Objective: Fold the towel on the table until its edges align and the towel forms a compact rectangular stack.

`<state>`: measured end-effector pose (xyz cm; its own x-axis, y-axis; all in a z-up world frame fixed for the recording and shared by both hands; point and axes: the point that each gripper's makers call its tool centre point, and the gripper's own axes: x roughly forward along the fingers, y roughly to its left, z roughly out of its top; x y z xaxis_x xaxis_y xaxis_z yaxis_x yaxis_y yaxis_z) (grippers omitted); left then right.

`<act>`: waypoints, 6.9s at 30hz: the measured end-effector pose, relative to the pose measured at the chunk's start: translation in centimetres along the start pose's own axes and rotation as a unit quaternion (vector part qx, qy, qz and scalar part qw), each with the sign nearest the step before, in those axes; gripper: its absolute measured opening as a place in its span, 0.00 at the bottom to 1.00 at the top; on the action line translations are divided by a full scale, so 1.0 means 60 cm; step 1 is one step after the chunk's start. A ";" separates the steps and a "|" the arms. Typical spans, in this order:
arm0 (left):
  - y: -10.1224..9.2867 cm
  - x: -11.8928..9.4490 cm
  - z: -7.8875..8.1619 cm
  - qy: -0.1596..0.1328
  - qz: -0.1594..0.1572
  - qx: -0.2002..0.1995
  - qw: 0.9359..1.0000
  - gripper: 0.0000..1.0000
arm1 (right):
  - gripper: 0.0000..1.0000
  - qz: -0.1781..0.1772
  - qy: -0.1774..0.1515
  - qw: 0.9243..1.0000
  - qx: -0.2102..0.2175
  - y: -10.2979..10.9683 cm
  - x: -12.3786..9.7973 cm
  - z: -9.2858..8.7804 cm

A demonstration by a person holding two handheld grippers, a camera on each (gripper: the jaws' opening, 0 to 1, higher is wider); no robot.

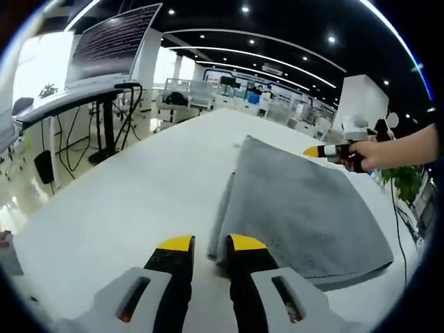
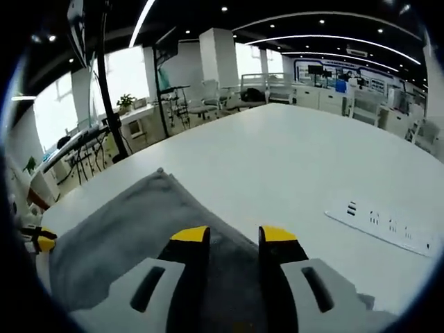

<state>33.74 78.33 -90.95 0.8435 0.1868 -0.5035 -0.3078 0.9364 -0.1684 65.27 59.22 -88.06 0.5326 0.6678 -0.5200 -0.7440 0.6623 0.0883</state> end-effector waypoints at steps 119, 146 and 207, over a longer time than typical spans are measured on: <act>-0.587 -0.103 -0.187 0.117 -0.349 0.387 0.846 0.04 | 0.04 -0.224 0.029 0.970 0.087 -0.515 -0.501 -0.322; -0.535 -0.114 -0.186 0.137 -0.250 0.280 0.917 0.04 | 0.06 -0.225 0.045 0.967 0.108 -0.483 -0.525 -0.317; -1.029 -0.253 -0.285 0.107 -0.531 0.458 0.705 0.14 | 0.25 -0.109 -0.009 0.991 0.082 -0.469 -0.636 -0.284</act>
<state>32.42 12.58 -87.37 0.2684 -0.7205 -0.6394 0.9431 0.3317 0.0221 59.01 9.30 -85.16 0.6825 0.5074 -0.5261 -0.5355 0.8370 0.1125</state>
